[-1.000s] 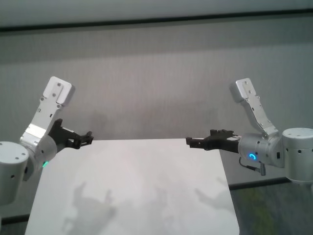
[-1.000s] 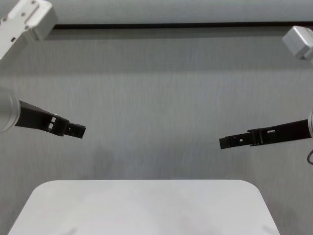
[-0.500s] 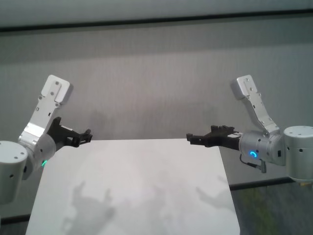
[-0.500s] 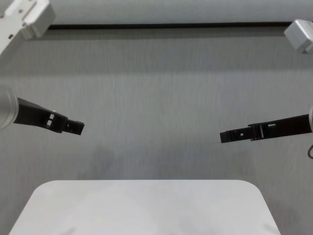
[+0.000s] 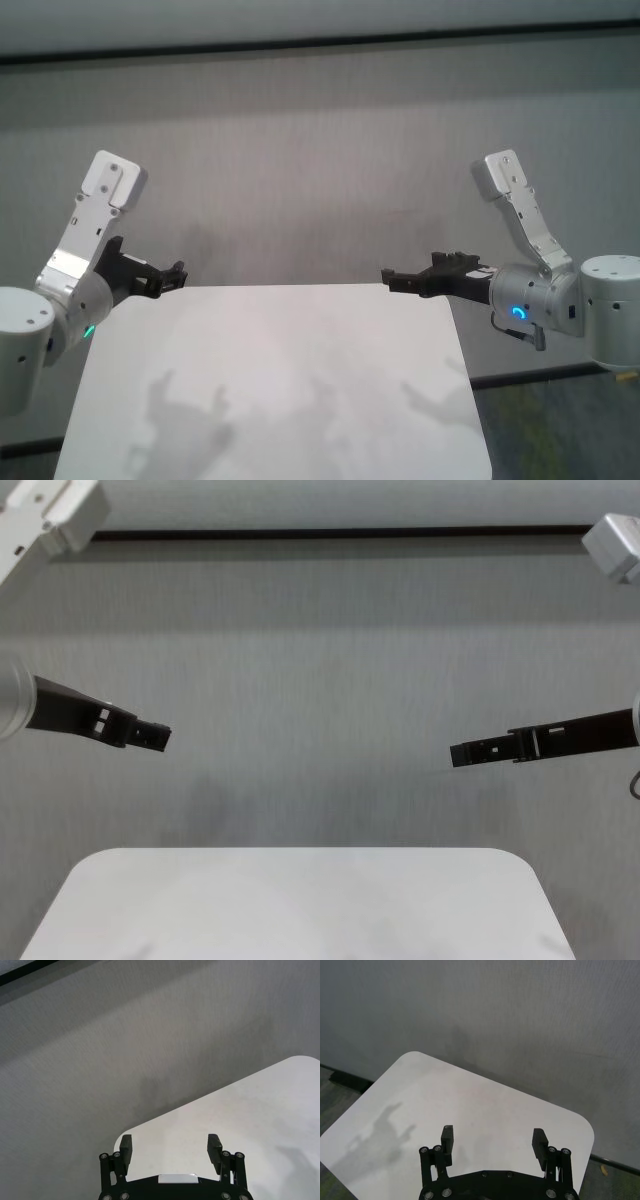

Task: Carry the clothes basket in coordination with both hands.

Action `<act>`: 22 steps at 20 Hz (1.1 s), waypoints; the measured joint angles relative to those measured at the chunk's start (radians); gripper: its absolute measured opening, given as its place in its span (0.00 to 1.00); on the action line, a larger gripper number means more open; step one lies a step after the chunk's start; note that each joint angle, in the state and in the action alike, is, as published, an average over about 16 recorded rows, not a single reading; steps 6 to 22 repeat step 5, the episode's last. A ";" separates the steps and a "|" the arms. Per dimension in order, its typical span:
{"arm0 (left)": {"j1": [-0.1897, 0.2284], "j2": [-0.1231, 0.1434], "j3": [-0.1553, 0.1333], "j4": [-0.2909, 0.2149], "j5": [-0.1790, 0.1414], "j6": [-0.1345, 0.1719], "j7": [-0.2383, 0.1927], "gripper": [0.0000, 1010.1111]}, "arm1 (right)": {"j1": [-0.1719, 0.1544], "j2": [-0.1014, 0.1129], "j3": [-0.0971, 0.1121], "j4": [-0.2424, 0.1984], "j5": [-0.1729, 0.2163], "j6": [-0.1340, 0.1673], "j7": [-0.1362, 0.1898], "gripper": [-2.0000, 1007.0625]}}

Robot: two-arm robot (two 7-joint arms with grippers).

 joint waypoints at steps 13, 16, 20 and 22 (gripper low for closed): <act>0.000 0.000 -0.001 -0.001 0.000 -0.001 0.001 0.99 | 0.000 0.001 0.000 -0.001 -0.001 -0.002 0.000 1.00; 0.000 0.000 -0.001 -0.001 0.000 -0.001 0.001 0.99 | 0.000 0.001 0.000 -0.001 -0.001 -0.002 0.000 1.00; 0.000 0.000 -0.001 -0.001 0.000 -0.001 0.001 0.99 | 0.000 0.001 0.000 -0.001 -0.001 -0.002 0.000 1.00; 0.000 0.000 -0.001 -0.001 0.000 -0.001 0.001 0.99 | 0.000 0.001 0.000 -0.001 -0.001 -0.002 0.000 1.00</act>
